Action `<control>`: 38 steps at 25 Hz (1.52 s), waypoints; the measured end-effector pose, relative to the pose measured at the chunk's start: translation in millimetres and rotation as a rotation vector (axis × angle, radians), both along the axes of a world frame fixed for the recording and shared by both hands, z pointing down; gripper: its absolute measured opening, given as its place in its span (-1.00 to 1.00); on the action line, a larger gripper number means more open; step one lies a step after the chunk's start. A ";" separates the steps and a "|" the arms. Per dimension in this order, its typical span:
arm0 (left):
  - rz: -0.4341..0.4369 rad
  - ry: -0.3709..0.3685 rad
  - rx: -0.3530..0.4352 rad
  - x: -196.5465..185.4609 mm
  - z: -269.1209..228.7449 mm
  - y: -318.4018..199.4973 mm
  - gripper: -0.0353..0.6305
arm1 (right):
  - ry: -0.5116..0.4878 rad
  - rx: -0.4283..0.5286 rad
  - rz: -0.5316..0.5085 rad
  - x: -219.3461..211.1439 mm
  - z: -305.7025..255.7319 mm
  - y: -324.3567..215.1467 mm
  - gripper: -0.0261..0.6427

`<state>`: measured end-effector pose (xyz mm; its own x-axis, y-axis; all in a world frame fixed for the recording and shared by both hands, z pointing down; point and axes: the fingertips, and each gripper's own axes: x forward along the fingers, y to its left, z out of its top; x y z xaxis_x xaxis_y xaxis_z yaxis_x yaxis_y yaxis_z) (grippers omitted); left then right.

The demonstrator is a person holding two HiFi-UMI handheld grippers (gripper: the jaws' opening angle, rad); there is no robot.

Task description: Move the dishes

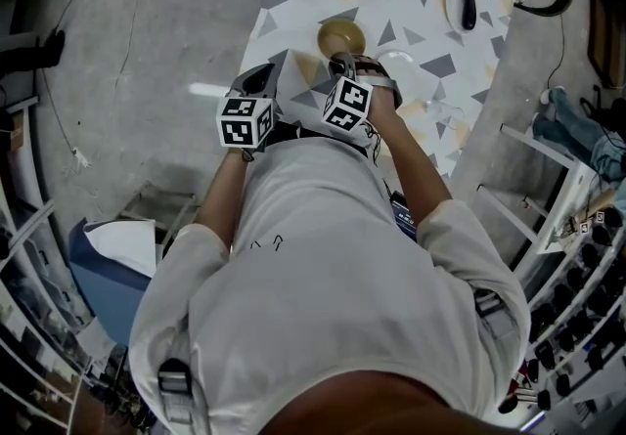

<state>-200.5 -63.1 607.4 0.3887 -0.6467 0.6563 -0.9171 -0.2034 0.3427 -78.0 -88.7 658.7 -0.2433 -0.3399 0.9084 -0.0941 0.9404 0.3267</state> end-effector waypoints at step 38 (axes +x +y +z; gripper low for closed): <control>0.734 0.072 0.116 244.9 -48.3 -25.2 -0.83 | -0.665 0.111 1.330 208.7 -59.5 75.6 -0.93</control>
<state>44.4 -88.3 559.1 0.7865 -0.2677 0.5565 -0.5076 -0.7935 0.3358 130.7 -13.2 599.1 -0.0569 -0.6982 0.7136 -0.9981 0.0227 -0.0574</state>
